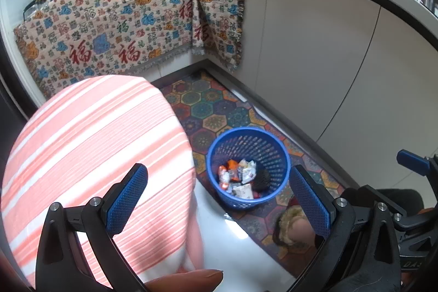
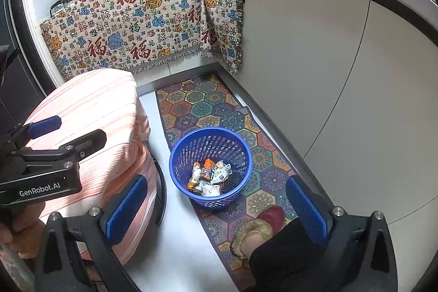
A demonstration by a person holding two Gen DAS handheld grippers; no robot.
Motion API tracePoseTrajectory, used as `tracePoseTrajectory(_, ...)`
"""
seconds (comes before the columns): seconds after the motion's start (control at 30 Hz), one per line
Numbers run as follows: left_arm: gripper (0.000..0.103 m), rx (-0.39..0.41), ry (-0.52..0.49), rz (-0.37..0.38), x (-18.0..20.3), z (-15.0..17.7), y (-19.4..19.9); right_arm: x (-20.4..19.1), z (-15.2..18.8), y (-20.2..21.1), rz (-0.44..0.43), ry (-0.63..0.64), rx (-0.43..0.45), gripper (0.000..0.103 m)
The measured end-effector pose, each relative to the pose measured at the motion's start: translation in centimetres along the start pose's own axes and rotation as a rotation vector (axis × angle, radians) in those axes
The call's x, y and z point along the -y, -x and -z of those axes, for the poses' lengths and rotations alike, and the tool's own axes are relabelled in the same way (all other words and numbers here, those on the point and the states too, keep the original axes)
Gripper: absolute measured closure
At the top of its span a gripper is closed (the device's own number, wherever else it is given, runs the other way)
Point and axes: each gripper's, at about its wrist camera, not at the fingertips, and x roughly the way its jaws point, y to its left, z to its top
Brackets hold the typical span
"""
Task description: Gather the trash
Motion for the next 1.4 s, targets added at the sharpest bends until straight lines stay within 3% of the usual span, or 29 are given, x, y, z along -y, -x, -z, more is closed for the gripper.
tracePoseTrajectory(1.4,0.001,-0.007,0.013,-0.004,0.03,0.15,-0.32,-0.05,-0.11,-0.31,-0.001,0.003,-0.008,0.000)
